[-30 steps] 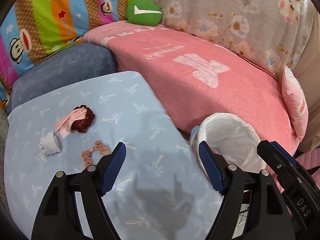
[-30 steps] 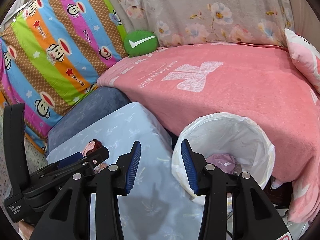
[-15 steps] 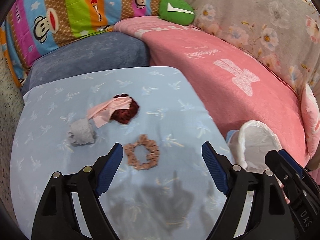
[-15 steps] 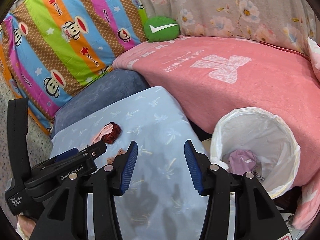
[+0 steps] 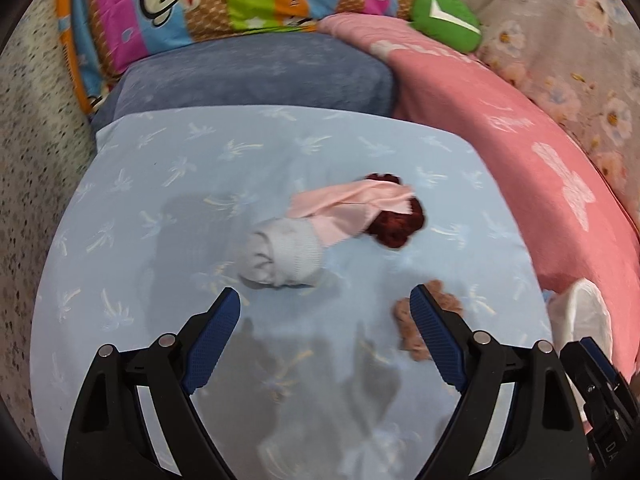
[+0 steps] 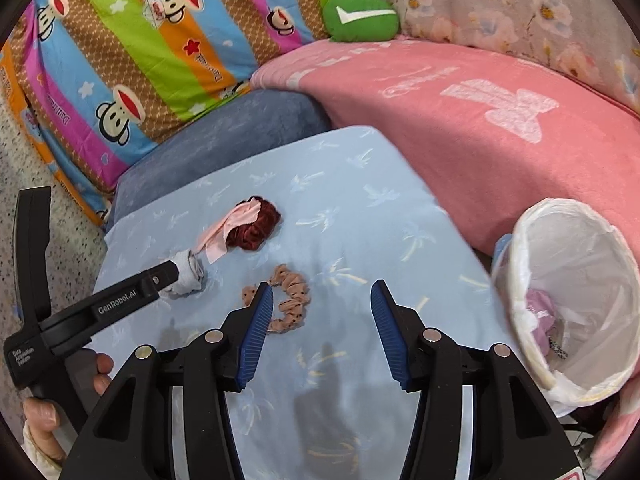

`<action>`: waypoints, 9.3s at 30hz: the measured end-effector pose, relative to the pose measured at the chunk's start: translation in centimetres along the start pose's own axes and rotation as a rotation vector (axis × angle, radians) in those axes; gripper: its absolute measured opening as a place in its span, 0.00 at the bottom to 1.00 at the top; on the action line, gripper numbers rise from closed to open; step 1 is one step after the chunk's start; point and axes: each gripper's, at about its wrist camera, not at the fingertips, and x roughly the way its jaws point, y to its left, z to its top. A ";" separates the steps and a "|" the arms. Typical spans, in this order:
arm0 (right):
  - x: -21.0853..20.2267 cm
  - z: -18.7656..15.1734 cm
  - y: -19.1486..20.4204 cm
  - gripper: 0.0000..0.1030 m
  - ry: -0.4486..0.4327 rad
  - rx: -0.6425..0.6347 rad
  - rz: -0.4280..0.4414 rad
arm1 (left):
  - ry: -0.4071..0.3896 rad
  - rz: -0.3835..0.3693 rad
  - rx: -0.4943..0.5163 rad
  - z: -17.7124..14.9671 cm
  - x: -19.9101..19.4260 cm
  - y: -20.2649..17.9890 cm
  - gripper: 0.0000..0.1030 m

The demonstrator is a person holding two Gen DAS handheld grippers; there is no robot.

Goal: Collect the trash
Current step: 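Grasp the grey sock with the left gripper while the right gripper grasps the brown scrunchie, then carry the grey sock and brown scrunchie over the bin, then open both grippers to drop the sock and scrunchie into the bin, then move both tools back over the pink cloth and dark red scrunchie, then grasp the pink cloth with the left gripper while the right gripper grasps the dark red scrunchie, then lift the pink cloth and dark red scrunchie off the board, then carry the pink cloth and dark red scrunchie over the bin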

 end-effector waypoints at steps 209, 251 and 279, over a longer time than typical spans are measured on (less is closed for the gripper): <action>15.1 5.2 7.2 0.48 0.108 0.009 0.142 | 0.092 -0.194 -0.127 4.0 7.2 2.2 0.06; 6.9 1.8 1.3 0.15 0.038 0.104 0.077 | 0.125 0.002 -0.003 1.0 9.0 -3.1 0.82; -1.6 0.1 -3.3 0.15 -0.069 0.170 0.077 | 0.043 -0.110 0.178 -3.0 0.0 -9.1 0.03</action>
